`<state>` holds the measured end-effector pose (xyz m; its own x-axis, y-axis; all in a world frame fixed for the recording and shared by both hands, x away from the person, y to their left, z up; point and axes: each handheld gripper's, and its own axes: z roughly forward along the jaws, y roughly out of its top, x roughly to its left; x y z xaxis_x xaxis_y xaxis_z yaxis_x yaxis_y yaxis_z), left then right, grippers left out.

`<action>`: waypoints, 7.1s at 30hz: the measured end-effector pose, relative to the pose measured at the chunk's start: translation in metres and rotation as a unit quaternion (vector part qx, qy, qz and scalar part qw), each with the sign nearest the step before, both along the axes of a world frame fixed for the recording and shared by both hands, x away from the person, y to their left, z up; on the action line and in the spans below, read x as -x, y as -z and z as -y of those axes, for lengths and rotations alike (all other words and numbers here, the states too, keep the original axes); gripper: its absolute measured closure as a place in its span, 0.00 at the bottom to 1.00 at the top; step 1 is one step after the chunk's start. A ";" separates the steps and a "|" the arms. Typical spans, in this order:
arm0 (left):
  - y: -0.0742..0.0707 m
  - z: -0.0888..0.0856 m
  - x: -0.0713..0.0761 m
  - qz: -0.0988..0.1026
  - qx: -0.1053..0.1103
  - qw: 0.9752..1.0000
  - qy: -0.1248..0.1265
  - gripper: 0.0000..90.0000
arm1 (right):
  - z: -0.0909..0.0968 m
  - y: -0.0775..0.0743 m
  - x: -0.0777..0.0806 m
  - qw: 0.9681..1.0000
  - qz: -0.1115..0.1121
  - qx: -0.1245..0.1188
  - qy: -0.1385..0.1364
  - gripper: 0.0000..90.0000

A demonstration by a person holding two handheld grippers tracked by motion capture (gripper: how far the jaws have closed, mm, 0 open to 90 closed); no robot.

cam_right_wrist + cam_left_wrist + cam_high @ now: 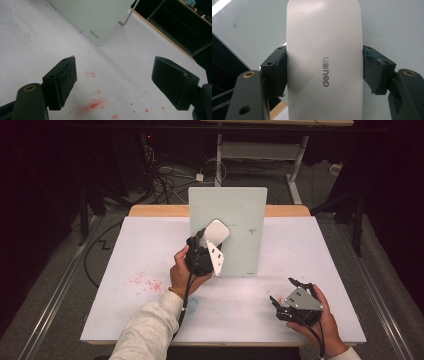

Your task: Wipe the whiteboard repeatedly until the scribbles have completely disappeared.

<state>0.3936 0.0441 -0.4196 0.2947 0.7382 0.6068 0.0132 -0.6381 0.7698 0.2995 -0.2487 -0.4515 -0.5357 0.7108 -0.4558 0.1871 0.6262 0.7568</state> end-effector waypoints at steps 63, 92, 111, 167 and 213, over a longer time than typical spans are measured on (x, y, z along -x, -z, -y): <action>-0.014 0.020 -0.005 0.000 -0.083 0.996 0.019 0.32 | -0.007 0.003 0.002 1.000 -0.013 0.009 -0.010 0.23; 0.004 0.098 0.001 0.005 -0.120 0.991 0.051 0.32 | -0.004 0.004 0.002 1.000 -0.013 0.010 -0.013 0.23; 0.017 0.000 0.008 -0.009 -0.049 0.999 -0.006 0.32 | -0.006 0.004 0.003 1.000 -0.014 0.014 -0.015 0.23; -0.011 0.014 -0.001 -0.024 -0.051 0.998 -0.015 0.32 | -0.009 0.005 0.002 0.999 -0.022 0.014 -0.023 0.24; 0.037 0.024 0.018 -0.031 -0.088 0.996 -0.007 0.32 | -0.009 0.005 0.004 0.999 -0.020 0.024 -0.025 0.24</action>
<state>0.3761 0.0199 -0.4569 0.3270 0.6261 0.7079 0.0674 -0.7626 0.6433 0.2960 -0.2394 -0.4568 -0.5878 0.6611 -0.4664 0.1839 0.6705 0.7187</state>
